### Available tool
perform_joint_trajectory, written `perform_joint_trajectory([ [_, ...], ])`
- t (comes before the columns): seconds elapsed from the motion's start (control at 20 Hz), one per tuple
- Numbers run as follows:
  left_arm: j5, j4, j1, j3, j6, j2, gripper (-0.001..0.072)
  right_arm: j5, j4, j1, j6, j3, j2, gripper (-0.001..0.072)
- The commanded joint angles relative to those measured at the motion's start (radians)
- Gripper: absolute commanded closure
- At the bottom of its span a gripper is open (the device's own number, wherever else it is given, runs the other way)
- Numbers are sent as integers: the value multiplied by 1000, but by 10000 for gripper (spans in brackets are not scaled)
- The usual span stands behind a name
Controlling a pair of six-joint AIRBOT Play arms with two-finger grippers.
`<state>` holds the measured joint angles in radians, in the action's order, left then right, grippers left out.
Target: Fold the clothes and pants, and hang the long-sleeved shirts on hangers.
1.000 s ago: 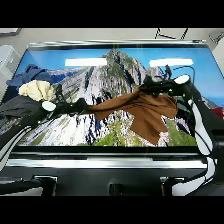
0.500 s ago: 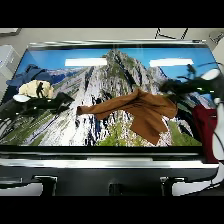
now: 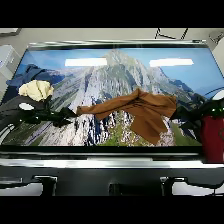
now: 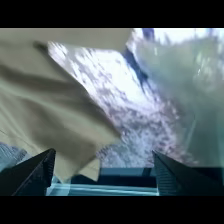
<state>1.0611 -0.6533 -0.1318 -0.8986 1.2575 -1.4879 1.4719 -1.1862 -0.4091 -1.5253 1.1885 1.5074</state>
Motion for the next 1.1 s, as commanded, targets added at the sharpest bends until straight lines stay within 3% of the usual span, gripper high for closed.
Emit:
perform_joint_trajectory([
  [0.0, -115, 11, 26, 5, -28, -2, -13, -4, -3, -4, 22, -107, -37, 30],
  [0.3, -180, 37, 29, -2, -28, -25, -13, -13, 108, -4, 68, -186, -60, 30],
  [0.75, -201, 85, 91, -106, -50, -132, -11, -58, 136, -4, 82, -328, -123, 30],
  [0.85, -248, 94, 106, -107, -54, -140, 179, -58, 156, -4, 82, -328, -126, 30],
  [0.95, -289, 94, 110, -107, -53, -141, 239, -58, 162, -4, 82, -328, -129, 30],
  [1.05, -292, 94, 111, -107, -54, -143, 508, -59, 162, -4, 82, -328, -129, 30],
])
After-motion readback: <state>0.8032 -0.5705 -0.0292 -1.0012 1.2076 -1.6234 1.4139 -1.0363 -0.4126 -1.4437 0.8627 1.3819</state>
